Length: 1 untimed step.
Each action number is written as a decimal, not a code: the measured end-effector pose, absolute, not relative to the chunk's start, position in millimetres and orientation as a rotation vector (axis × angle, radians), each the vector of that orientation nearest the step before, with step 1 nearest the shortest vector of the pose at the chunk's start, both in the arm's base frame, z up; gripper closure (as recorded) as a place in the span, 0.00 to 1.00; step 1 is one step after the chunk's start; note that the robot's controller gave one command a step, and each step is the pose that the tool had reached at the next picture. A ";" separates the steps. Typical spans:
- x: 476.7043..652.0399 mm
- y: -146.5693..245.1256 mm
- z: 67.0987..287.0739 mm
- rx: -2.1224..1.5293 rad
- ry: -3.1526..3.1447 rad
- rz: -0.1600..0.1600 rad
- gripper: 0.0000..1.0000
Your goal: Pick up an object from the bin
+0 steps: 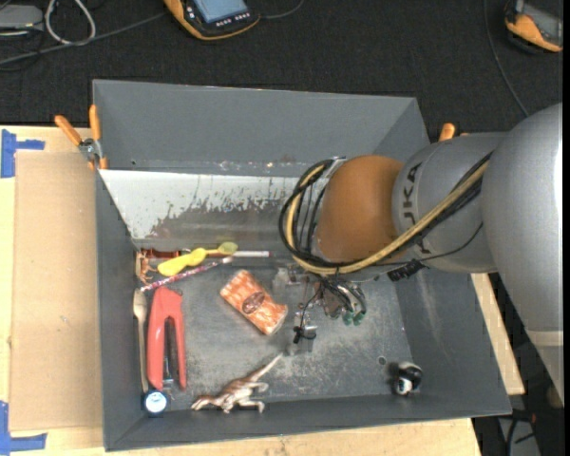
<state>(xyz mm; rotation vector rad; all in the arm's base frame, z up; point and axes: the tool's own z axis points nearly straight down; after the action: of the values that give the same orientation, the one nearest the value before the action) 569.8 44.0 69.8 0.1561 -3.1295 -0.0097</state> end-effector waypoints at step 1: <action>569.8 44.0 69.8 0.157 -3.129 -0.010 0.00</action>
Offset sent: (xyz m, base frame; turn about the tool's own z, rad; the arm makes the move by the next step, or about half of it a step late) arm 0.0350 0.0363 0.0002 -0.0953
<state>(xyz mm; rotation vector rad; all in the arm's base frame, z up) 569.8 44.0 69.8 0.1570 -3.1294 -0.0096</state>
